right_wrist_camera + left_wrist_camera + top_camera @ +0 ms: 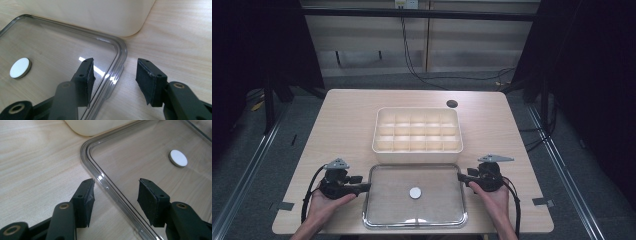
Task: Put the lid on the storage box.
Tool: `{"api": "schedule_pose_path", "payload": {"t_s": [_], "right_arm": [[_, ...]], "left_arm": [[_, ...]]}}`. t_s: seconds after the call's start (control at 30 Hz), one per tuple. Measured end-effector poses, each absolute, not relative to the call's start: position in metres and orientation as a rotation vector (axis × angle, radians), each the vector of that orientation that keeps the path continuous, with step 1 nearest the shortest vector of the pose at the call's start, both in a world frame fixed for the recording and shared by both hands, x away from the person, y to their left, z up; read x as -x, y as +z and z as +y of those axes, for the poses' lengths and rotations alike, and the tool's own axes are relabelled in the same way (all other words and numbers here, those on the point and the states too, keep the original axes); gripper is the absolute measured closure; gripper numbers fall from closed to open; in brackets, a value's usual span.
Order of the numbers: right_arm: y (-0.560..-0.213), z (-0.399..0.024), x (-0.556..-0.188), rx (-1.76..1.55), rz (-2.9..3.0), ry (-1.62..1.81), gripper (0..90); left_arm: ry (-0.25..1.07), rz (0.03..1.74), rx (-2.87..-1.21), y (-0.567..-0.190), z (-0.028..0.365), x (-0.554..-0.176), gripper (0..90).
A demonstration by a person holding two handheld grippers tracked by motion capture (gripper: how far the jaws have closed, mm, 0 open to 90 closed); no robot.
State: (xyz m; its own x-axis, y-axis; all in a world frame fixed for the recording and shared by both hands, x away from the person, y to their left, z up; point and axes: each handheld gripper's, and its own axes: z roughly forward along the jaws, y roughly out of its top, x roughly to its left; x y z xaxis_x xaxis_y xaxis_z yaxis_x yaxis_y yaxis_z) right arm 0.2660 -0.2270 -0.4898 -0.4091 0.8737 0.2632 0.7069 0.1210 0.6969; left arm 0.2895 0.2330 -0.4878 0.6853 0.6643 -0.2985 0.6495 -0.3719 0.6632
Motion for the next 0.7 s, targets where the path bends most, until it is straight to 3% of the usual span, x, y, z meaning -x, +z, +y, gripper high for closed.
{"api": "schedule_pose_path", "payload": {"t_s": [0.7], "right_arm": [[-0.5,-0.216,-0.267,-1.628,2.199,1.142,57.4]], "left_arm": [[0.012,0.949,-2.17,-0.494,0.219,-0.286,54.4]]}}
